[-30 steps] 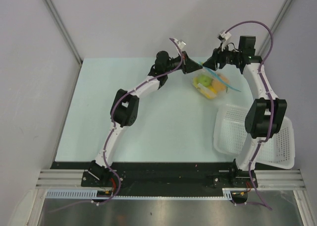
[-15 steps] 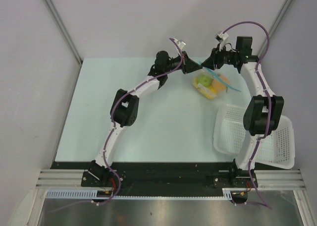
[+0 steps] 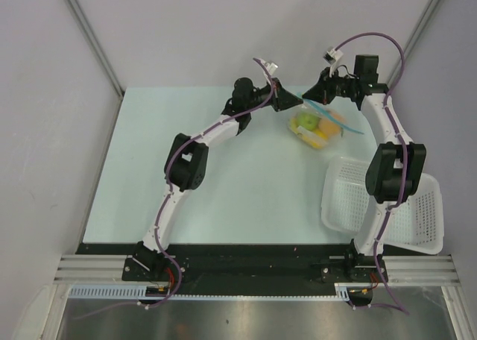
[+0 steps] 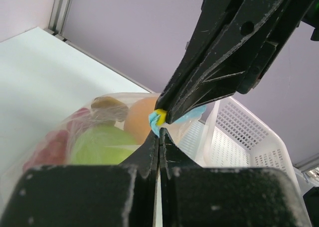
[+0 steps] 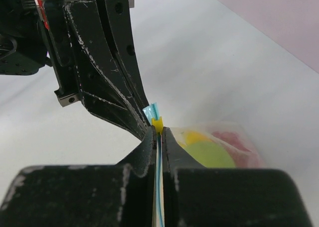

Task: Open the zip-top bag and remove the fake food

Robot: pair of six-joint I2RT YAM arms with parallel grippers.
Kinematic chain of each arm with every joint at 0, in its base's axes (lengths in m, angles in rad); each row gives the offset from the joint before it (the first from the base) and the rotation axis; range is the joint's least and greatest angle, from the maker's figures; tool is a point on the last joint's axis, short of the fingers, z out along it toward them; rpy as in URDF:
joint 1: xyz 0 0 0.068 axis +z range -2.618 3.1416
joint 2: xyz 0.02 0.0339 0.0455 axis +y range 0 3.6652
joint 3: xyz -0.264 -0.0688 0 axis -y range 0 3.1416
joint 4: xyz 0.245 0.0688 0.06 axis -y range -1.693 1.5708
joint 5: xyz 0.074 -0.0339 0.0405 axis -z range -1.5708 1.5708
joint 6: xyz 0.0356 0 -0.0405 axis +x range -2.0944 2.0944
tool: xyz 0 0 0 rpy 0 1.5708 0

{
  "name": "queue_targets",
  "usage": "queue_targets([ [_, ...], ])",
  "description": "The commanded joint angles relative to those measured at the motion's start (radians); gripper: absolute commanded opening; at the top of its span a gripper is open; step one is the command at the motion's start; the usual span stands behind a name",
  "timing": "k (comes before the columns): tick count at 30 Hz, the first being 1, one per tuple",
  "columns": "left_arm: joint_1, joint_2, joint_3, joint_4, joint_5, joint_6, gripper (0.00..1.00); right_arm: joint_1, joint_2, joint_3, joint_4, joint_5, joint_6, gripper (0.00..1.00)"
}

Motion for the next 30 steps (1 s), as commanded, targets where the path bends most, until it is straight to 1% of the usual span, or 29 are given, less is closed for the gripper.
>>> queue_targets([
  [1,0.007,-0.123,-0.04,0.067,-0.067,-0.028,0.0,-0.007,-0.085,-0.036,0.018,0.0,-0.026,0.0],
  [3,0.01,-0.135,-0.069,0.073,-0.09,-0.029,0.0,-0.021,-0.114,-0.085,0.032,0.012,-0.023,0.0],
  [6,0.013,-0.146,-0.074,0.073,-0.099,-0.023,0.0,-0.041,-0.156,-0.131,0.059,0.009,-0.012,0.0],
  [12,0.012,-0.135,-0.059,0.095,-0.079,-0.046,0.0,-0.046,-0.171,-0.139,-0.002,0.003,-0.051,0.0],
  [16,0.012,-0.127,-0.051,0.087,-0.076,-0.058,0.0,-0.044,-0.173,-0.142,-0.005,0.006,-0.057,0.0],
  [18,0.012,-0.138,-0.063,0.067,-0.102,-0.046,0.0,-0.047,-0.183,-0.144,-0.048,0.062,-0.083,0.0],
  [20,0.016,-0.144,-0.063,0.043,-0.127,-0.025,0.0,-0.062,-0.206,-0.188,-0.06,0.09,-0.087,0.0],
  [22,0.023,-0.149,-0.063,0.023,-0.159,-0.023,0.0,-0.076,-0.266,-0.28,-0.039,0.168,-0.075,0.0],
  [25,0.036,-0.138,-0.057,0.021,-0.167,-0.034,0.0,-0.088,-0.338,-0.363,-0.046,0.292,-0.02,0.0],
  [26,0.039,-0.135,-0.053,0.013,-0.17,-0.032,0.0,-0.09,-0.352,-0.374,-0.069,0.306,-0.023,0.0],
  [28,0.05,-0.123,-0.036,0.003,-0.167,-0.034,0.0,-0.085,-0.399,-0.398,-0.122,0.41,-0.015,0.0],
  [29,0.053,-0.114,-0.022,-0.01,-0.165,-0.032,0.0,-0.087,-0.415,-0.415,-0.141,0.43,-0.017,0.0],
  [30,0.058,-0.105,0.019,-0.034,-0.162,-0.026,0.0,-0.091,-0.43,-0.425,-0.169,0.469,0.0,0.0],
])
